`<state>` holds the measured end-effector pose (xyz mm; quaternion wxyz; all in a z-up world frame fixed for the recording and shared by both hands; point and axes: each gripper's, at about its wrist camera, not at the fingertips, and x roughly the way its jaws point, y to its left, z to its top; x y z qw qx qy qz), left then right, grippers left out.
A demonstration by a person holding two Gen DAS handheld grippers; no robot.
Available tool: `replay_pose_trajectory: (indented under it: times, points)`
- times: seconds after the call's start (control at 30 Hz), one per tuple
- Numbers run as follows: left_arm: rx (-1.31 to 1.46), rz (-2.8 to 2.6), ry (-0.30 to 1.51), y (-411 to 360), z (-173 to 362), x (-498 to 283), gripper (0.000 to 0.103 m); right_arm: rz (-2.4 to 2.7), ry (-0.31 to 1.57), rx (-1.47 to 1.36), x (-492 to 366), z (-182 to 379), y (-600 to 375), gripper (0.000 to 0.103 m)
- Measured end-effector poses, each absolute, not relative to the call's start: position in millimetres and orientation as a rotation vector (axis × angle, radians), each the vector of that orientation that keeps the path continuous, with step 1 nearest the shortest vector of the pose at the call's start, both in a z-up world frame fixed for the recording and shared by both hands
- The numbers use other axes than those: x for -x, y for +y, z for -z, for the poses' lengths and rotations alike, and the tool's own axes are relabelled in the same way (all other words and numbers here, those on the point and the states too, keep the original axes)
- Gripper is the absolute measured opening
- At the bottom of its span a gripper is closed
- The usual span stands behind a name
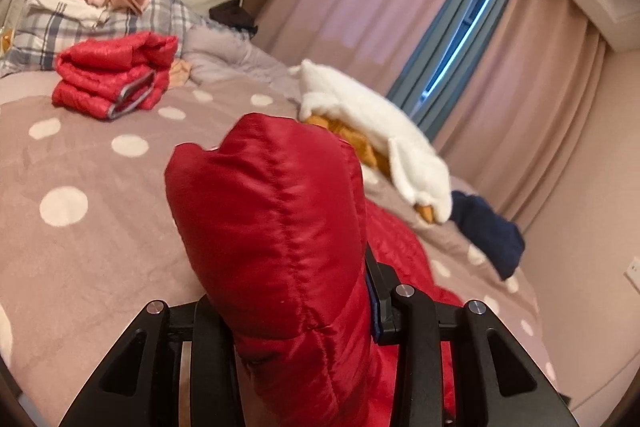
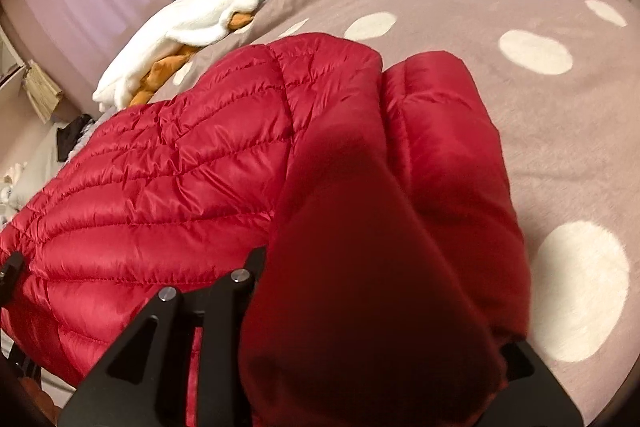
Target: Fold large clothes
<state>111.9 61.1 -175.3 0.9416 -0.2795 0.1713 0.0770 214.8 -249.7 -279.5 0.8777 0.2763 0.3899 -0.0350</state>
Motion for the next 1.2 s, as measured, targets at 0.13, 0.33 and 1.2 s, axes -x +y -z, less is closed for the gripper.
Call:
replay_pose_trajectory:
  times: [0.13, 0.33, 1.2]
  points:
    - [0.465, -0.213, 0.305, 58, 165, -103, 0.037, -0.008, 0.837, -0.553, -220, 281, -231, 0.033]
    - [0.486, -0.171, 0.311, 64, 165, -104, 0.037, -0.022, 0.858, -0.434, -225, 283, -199, 0.037]
    - [0.59, 0.294, 0.35, 7, 151, -100, 0.04, -0.054, 0.911, -0.55, -229, 293, -212, 0.04]
